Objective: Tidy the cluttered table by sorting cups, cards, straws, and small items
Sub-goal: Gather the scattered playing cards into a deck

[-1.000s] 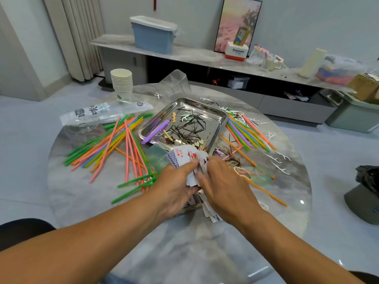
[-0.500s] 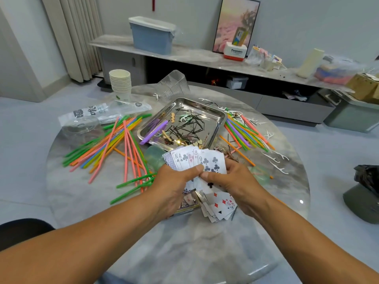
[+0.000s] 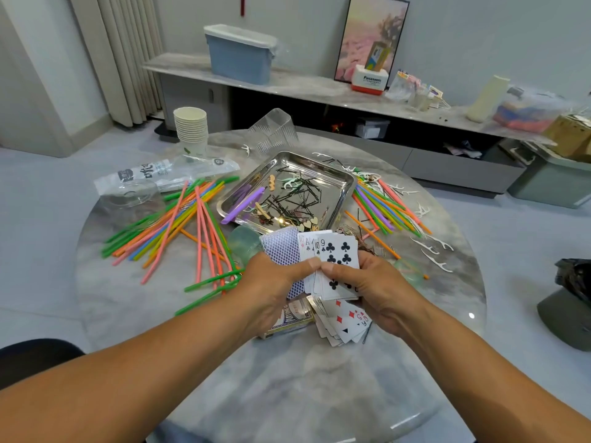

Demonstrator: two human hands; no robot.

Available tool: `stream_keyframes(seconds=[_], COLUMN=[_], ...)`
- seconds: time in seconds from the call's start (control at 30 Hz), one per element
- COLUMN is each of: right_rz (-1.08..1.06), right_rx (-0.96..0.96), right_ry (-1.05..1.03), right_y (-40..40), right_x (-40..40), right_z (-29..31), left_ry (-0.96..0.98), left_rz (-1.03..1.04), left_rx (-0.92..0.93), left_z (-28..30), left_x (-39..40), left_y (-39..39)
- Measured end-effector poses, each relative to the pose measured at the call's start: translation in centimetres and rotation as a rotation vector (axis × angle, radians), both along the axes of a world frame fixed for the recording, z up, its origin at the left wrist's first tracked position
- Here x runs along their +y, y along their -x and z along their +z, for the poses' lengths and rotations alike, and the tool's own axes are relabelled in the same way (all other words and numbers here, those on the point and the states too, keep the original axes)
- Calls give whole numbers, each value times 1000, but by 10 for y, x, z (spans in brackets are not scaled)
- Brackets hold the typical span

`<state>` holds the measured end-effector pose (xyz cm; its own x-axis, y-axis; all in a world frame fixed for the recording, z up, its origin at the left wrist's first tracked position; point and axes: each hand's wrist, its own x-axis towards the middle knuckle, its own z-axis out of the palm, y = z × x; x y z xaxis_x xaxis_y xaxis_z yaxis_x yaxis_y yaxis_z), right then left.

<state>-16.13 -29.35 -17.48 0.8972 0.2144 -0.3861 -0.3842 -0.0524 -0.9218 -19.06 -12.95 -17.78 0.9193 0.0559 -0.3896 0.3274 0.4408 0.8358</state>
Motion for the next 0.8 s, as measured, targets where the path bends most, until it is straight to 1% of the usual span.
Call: stream_keyframes(seconds=[0.13, 0.2, 0.23, 0.3, 0.4, 0.43, 0.47, 0.5, 0.53, 0.57, 0.6, 0.63, 0.7, 0.73, 0.8], right_rz=[-73, -148, -175, -157, -52, -40, -57, -83, -96, -78, -25, 41, 95, 62, -32], right_rx=[49, 29, -10, -66, -37, -101, -213, -332, -417, -416, -367, -325, -282, -254, -163], right_ry=[38, 125, 210, 361, 484, 586, 686, 722, 651, 503, 367, 308, 291, 274, 213], right_y=[-7, -14, -17, -20, -16, -13, -11, -9, -7, -4, -2, 0, 2, 2, -1], right_x=[-6, -15, -20, -29, -32, -29, -26, -23, -19, -14, -10, -5, 0, 1, -3], right_z=[0, 0, 0, -1, -15, -17, -18, -16, -12, -7, -3, 0, -4, -6, -6], left_ry=[77, 135, 134, 73, 9, -14, -48, -86, -113, -139, -145, -123, -1, 68, 172], left_rz=[-14, 11, 36, 76, 66, 53, 33, 24, 16, 9, 0, -14, -72, -103, -100], left_rx=[55, 86, 97, 123, 124, 114, 101, 86, 77, 79, 84, 85, 98, 107, 112], left_z=[7, 7, 5, 0, -1, -2, -1, 1, 2, 2, 1, 3, 5, 7, 9], left_x=[2, 3, 5, 8, 10, 10, 9, 8, 7, 6, 5, 5, 5, 5, 6], left_y=[0, -3, -6, -9, -9, -9, -7, -5, -3, -2, -2, -1, 0, 0, 0])
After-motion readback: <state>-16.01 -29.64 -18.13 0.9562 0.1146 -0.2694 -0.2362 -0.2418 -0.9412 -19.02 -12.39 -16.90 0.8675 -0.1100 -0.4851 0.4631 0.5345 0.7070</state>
